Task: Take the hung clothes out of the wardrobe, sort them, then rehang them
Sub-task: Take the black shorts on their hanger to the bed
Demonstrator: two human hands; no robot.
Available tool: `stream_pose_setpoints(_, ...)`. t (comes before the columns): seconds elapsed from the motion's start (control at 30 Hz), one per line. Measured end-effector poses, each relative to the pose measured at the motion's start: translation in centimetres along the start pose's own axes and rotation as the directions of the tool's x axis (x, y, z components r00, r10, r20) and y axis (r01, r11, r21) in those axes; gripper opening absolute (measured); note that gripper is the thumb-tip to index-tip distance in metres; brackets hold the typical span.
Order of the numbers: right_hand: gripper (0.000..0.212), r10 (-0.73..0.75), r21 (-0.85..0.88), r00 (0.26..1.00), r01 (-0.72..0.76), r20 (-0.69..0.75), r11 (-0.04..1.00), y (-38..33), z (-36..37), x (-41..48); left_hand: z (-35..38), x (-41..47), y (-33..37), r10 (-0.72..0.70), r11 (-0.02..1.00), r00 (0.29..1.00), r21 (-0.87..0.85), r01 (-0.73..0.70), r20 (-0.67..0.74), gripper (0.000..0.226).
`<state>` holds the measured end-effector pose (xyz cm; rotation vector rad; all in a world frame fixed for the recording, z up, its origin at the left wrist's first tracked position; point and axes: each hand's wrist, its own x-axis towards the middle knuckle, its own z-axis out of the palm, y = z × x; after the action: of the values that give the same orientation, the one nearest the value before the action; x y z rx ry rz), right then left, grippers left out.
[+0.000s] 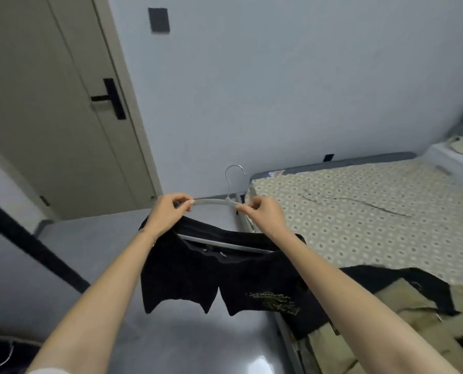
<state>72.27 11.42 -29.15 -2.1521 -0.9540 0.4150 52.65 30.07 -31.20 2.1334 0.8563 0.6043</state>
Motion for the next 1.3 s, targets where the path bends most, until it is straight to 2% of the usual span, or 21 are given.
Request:
stream_pose_setpoints(0.1, 0.042, 0.110, 0.011, 0.989, -0.110, -0.094, 0.994, 3.5, -3.8, 0.3, 4.7, 4.1, 3.0, 0.081, 0.995, 0.987, -0.062, -0.073, 0.139, 0.006)
stream_pose_setpoints(0.17, 0.044, 0.187, 0.029, 0.969, -0.185, -0.163, 0.982, 5.8, -6.1, 0.1, 8.0, 6.4, 4.9, 0.136, 0.988, 0.966, -0.101, -0.117, 0.220, 0.006)
stream_pose_setpoints(0.3, 0.045, 0.355, 0.106, 0.898, -0.339, -0.258, 0.935, 10.1, -10.4, -1.2, 14.8, 9.9, 9.2, 0.250, 0.967, 0.883, -0.149, -0.207, 0.398, 0.022)
stream_pose_setpoints(0.5, 0.046, 0.544, 0.175, 0.727, -0.523, -0.420, 0.834, 15.7, -15.4, -6.0, 24.4, 11.6, 16.6, 0.405, 0.911, 0.649, -0.222, -0.348, 0.644, 0.009)
stream_pose_setpoints(0.7, 0.045, 0.650, 0.275, 0.527, -0.621, -0.547, 0.734, 19.8, -19.9, -12.9, 33.8, 9.3, 23.7, 0.536, 0.826, 0.426, -0.348, -0.444, 0.729, 0.012)
stream_pose_setpoints(0.87, 0.048, 0.687, 0.330, 0.374, -0.671, -0.623, 0.665, 23.7, -24.5, -18.3, 41.0, 5.7, 29.8, 0.578, 0.791, 0.297, -0.430, -0.436, 0.761, 0.013)
stream_pose_setpoints(1.0, 0.047, 0.683, 0.332, 0.312, -0.694, -0.661, 0.639, 28.1, -28.1, -20.9, 46.4, 3.4, 33.9, 0.595, 0.776, 0.245, -0.466, -0.426, 0.766, 0.012)
stream_pose_setpoints(1.07, 0.046, 0.695, 0.345, 0.307, -0.696, -0.650, 0.630, 30.7, -29.8, -21.8, 49.2, 2.5, 35.4, 0.592, 0.776, 0.235, -0.466, -0.426, 0.771, 0.012)
stream_pose_setpoints(1.2, 0.052, 0.727, 0.381, 0.294, -0.697, -0.621, 0.607, 36.3, -32.8, -22.4, 54.7, 1.5, 37.7, 0.587, 0.776, 0.249, -0.449, -0.443, 0.770, 0.012)
stream_pose_setpoints(1.3, 0.051, 0.749, 0.376, 0.312, -0.714, -0.584, 0.591, 40.0, -34.3, -22.4, 58.2, 1.0, 38.6, 0.553, 0.801, 0.272, -0.412, -0.435, 0.787, 0.011)
